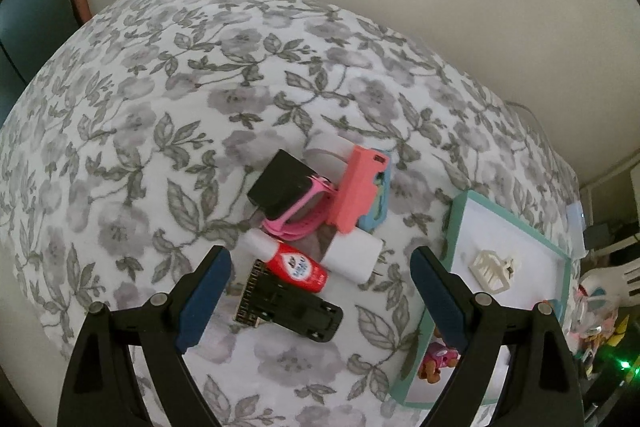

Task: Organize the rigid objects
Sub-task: 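Move both tools back toward the remaining pile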

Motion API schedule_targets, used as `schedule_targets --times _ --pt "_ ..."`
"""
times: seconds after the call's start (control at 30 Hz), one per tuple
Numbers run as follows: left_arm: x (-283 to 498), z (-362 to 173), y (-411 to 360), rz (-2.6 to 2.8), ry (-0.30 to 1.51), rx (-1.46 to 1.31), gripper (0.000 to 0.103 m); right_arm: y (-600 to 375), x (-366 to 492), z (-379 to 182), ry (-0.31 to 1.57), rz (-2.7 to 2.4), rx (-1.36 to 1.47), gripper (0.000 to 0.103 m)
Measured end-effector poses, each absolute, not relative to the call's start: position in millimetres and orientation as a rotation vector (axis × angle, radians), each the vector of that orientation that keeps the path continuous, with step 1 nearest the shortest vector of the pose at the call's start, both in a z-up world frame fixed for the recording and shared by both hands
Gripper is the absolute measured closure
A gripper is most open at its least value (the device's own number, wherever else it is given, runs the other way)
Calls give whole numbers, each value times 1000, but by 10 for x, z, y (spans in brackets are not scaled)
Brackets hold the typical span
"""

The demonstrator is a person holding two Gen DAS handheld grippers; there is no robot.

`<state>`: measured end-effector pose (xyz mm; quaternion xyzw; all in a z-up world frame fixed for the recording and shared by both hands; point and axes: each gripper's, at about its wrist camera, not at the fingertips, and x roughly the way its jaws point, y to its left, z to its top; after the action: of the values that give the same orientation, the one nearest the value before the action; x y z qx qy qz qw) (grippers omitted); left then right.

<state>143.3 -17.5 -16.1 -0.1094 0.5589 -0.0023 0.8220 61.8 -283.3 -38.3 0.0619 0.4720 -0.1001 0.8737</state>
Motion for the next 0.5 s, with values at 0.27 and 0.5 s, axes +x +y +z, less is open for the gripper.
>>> schedule_targets --times 0.27,0.5 --pt "1479 -203 123 15 1199 -277 12 -2504 703 -325 889 -157 81 0" --pt "1508 -196 455 66 1183 -288 12 -1844 848 -183 821 -67 -34 0"
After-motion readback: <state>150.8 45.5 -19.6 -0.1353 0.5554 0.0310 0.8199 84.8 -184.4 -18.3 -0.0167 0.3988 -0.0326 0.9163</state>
